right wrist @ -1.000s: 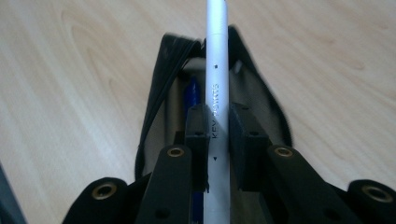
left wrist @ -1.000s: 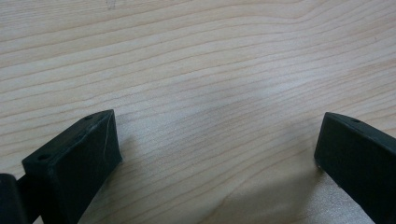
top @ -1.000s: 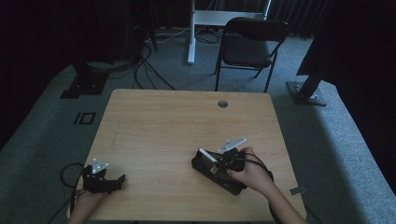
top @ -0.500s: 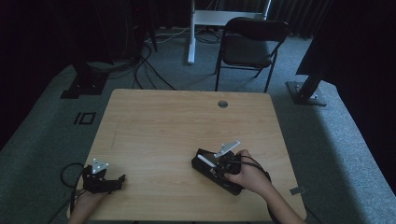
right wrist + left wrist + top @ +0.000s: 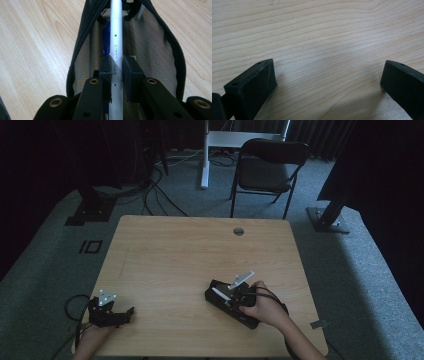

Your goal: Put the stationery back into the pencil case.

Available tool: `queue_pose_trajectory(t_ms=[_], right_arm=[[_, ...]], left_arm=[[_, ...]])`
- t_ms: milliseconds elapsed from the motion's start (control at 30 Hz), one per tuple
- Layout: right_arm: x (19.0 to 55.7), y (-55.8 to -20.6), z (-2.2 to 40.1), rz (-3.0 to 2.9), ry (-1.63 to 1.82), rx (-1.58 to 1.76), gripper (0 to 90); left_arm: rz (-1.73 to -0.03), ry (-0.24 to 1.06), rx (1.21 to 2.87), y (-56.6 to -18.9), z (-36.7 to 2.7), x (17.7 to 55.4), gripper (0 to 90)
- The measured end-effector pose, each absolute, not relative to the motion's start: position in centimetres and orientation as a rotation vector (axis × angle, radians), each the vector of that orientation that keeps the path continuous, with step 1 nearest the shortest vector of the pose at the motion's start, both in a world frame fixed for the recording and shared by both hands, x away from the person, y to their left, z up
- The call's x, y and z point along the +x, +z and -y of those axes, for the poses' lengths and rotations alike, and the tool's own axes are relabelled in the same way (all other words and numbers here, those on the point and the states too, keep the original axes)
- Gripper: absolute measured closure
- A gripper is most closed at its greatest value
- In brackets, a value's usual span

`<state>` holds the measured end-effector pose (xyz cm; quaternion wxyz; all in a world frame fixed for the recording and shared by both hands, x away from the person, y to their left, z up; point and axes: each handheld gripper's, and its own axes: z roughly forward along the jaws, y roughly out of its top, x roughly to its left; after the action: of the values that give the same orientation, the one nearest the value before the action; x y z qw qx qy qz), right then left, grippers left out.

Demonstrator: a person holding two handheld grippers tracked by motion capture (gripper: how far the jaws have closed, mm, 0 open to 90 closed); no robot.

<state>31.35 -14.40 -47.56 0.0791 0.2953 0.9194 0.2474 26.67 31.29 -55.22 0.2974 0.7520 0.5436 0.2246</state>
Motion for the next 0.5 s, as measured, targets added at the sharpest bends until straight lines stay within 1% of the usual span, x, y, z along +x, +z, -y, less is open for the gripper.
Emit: queue_pose_trajectory(t_ms=[500], right_arm=[[31.85, -48.52, 13.89, -2.784, 0.684, 0.891, 78.4]], left_arm=[[-1.445, 0.597, 1.998, -55.23, -31.29, 26.67, 0.2]])
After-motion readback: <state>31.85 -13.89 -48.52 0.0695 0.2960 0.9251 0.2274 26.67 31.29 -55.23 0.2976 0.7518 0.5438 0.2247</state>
